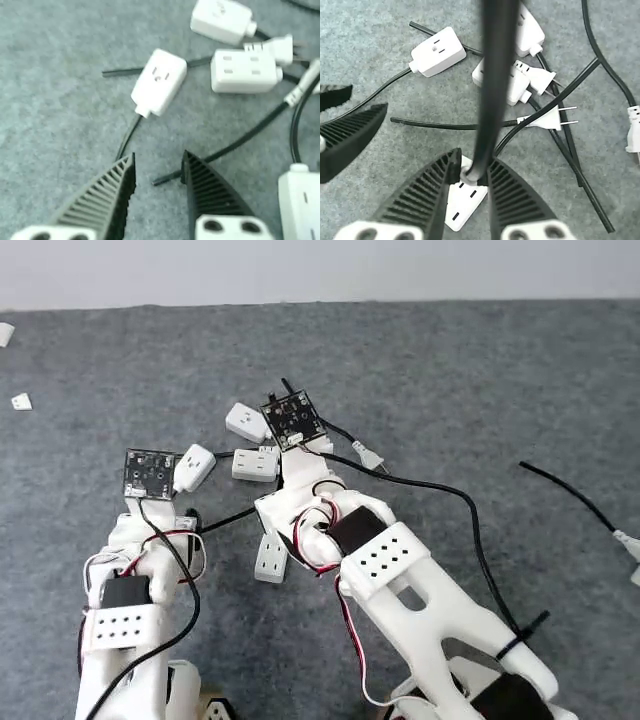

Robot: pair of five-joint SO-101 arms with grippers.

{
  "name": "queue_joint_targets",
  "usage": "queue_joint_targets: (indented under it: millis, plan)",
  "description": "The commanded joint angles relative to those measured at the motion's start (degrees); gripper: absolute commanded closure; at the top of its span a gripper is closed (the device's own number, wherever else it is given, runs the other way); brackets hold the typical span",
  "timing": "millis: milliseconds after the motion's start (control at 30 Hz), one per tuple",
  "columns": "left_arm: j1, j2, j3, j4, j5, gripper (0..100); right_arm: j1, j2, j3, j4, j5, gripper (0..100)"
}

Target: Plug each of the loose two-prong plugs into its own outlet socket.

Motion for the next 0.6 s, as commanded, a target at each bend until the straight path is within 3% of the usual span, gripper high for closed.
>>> queue_joint_targets:
  millis: [0,133,567]
  plan:
    - [-0.26,-1.76,-0.66,-1.85,0.97,84,0.48,-0.04,-0.70,-1.36,-0.70,99.0]
    - [-0.35,-1.76,-0.66,-1.93,0.97,78,0.66,0.40,0.00,-1.36,-0.79,99.0]
    - [-1.85,-1.76,-0.84,-2.99,1.05,77,0.57,3.38,0.44,-1.27,-2.73,99.0]
